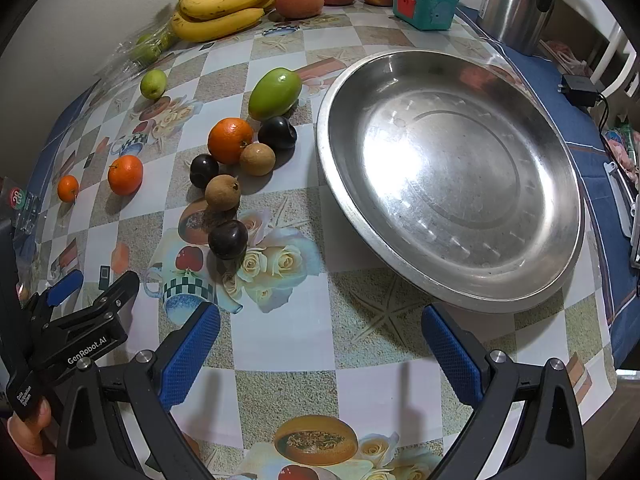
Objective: Organize fruits
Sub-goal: 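Move both tools toward the fruit cluster beside the steel tray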
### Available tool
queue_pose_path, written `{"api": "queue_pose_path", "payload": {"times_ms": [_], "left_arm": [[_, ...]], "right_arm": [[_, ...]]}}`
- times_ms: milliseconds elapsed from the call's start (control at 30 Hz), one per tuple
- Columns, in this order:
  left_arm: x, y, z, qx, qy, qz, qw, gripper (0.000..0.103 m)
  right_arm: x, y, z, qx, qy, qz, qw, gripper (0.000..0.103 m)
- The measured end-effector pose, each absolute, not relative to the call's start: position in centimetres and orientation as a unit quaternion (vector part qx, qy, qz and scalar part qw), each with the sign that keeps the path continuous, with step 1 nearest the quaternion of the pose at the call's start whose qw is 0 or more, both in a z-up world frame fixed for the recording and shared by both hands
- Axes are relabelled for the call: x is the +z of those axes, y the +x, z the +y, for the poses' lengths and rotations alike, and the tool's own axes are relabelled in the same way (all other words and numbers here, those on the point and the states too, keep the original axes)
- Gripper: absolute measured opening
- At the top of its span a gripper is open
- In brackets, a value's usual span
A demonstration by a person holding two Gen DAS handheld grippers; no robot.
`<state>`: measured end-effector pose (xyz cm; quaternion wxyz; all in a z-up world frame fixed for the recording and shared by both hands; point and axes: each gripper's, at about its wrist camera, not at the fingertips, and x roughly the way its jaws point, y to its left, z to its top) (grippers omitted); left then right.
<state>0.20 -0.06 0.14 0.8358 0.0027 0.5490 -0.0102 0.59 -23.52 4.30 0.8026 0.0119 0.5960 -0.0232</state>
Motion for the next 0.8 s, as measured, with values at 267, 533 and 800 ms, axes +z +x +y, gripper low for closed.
{"api": "queue_pose_path", "payload": {"times_ms": [267,533,800], "left_arm": [[0.1,0.8,-0.1,-0.015,0.005,0.555,0.832,0.103],[2.0,0.8,-0.1,-0.036,-0.016,0.542,0.839,0.103],[8.5,0.7,-1.1,-0.058,-0.068,0.477,0.874,0.103]], "right_arm": [[4.3,0.5,-23.5,-0.023,0.014,0.596,0.802,0.101],[4.9,0.2,-23.9,-0.02,0.023,0.583,0.812,0.101],[6.4,-0.3,-24.4,-0.018,0.032,0.553,0.832,0.101]]}}
